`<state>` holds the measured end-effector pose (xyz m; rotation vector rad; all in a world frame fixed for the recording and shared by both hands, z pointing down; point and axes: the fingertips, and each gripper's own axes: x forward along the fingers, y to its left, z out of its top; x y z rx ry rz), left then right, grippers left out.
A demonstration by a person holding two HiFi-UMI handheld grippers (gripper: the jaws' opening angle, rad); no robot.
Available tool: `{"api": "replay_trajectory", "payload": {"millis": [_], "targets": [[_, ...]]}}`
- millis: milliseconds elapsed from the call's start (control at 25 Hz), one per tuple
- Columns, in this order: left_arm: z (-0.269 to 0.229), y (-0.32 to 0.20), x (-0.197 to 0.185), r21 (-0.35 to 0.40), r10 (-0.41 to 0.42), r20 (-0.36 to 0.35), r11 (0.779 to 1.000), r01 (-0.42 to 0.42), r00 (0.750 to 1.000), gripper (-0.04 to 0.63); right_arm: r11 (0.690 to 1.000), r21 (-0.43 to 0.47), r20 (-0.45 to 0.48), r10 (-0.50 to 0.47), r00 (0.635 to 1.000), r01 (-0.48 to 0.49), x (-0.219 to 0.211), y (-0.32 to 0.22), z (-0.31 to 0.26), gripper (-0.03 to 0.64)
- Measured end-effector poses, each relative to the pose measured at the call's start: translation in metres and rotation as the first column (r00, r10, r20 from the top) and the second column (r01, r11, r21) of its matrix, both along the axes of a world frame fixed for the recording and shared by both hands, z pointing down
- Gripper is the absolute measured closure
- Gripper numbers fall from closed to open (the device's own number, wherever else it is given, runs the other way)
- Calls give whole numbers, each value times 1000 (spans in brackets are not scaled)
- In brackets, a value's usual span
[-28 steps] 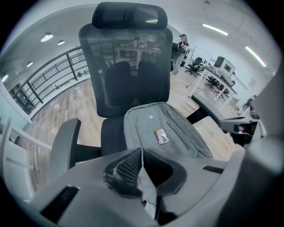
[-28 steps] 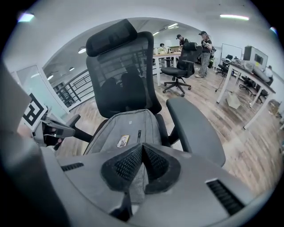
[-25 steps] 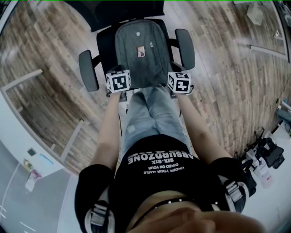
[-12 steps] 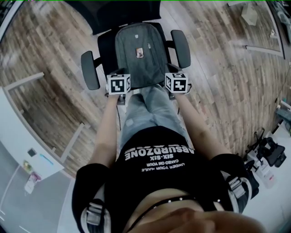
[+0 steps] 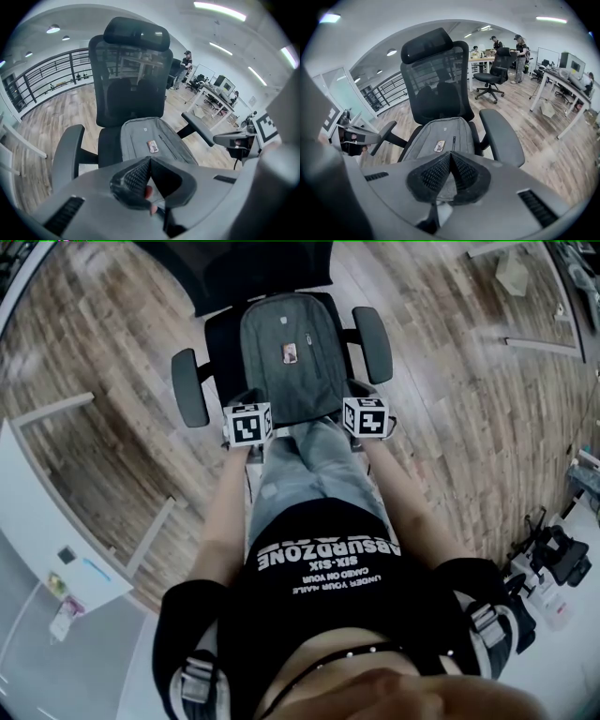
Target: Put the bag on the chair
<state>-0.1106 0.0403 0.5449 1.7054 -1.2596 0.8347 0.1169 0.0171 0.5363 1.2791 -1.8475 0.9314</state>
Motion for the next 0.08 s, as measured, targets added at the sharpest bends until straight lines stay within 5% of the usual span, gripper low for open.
{"api": "replay_trajectory", "payload": {"millis": [80], "targets": [[-2, 0, 0, 13, 0, 9, 1000, 0, 1000, 578, 1000, -10, 3, 2, 1000, -2, -2, 2, 2, 601]]}}
